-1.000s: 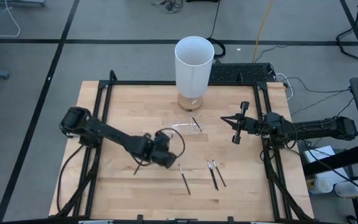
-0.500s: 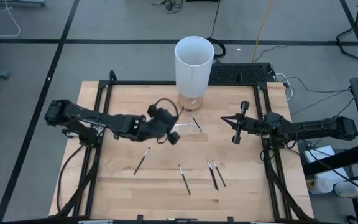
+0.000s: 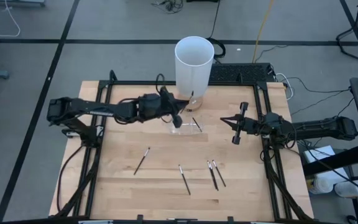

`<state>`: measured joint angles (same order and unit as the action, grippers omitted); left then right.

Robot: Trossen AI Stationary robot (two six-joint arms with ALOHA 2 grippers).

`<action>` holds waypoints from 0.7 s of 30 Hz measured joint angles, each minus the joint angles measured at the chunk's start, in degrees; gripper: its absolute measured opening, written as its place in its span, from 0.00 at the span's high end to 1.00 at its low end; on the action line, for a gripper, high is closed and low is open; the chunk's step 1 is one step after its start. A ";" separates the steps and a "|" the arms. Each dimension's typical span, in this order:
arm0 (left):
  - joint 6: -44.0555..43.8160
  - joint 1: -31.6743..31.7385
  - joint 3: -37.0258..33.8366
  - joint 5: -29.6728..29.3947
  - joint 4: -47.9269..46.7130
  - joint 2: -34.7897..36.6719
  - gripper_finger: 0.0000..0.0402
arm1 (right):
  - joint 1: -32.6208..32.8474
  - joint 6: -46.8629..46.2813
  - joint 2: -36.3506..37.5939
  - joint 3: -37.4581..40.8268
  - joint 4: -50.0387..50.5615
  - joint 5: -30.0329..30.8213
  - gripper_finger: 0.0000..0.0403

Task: Put items in baskets/containers
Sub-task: Put the brow brush into the transparent organizer

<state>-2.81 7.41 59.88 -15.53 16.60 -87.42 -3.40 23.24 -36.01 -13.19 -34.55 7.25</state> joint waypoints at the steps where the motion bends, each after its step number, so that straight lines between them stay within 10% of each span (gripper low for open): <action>1: 0.00 0.99 -2.47 1.59 4.34 -0.23 0.95 | 0.02 0.16 0.00 0.00 0.26 0.06 1.00; 11: -0.50 2.53 -23.39 6.30 34.94 -0.59 0.95 | 0.00 1.21 0.00 0.00 1.54 0.28 1.00; 21: -0.49 -4.02 -28.70 1.47 45.71 -6.11 0.95 | 0.00 1.46 -0.02 0.00 1.11 0.42 1.00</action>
<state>-3.30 3.39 31.17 -14.06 62.32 -93.53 -3.40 24.71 -36.03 -13.19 -33.44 7.66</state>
